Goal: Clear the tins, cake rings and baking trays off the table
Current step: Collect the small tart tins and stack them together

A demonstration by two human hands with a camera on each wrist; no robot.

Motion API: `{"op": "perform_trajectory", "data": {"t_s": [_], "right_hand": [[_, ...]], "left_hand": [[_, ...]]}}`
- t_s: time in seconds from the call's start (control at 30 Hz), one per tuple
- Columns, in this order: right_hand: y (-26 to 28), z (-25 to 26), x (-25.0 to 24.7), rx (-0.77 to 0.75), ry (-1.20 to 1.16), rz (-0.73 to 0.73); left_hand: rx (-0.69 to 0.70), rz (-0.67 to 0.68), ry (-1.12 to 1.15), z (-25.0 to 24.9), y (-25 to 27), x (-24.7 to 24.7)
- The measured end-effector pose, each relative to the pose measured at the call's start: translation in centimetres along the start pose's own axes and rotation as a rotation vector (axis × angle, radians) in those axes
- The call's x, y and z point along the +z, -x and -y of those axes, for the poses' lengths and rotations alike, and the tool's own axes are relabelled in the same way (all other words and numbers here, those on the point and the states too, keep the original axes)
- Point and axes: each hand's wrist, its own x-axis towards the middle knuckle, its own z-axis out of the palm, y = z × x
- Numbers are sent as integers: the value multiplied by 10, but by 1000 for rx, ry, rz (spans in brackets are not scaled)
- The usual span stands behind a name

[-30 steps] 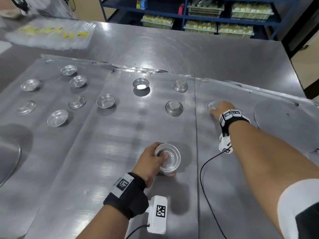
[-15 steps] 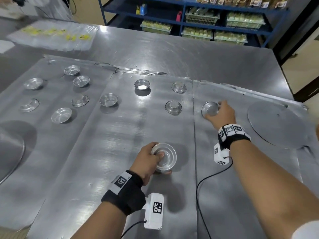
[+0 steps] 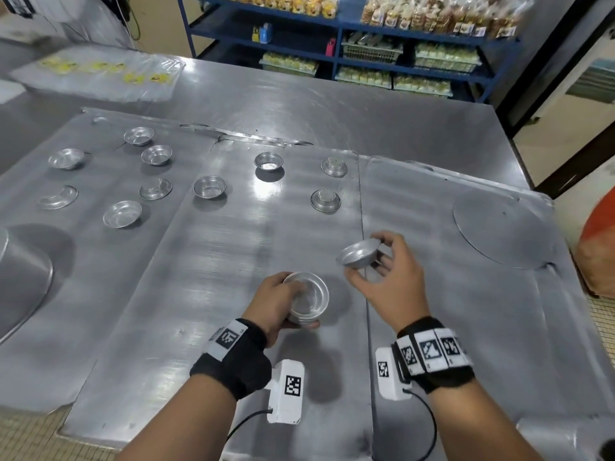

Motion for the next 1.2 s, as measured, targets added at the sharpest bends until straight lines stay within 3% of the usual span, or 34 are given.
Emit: {"op": "perform_trajectory", "data": {"t_s": [0.23,0.53,0.7,0.83,0.97,1.2], "right_hand": [[49,13,19,-91,-12,110],[63,16,34,-5,5,232],[62,11,40,60,46,426],[55,8,41,61,41,570],[39,4,44,31,111,620],[-28,-19,63,15,547,705]], "left_hand": [[-33,82,47,1,9,1],[22,115,-5,-2,20,2],[65,91,-61,2,20,-4],[69,19,-72,5,15,-15],[65,-29,-6,5,13,-25],[53,-85,48,0,8,-45]]}}
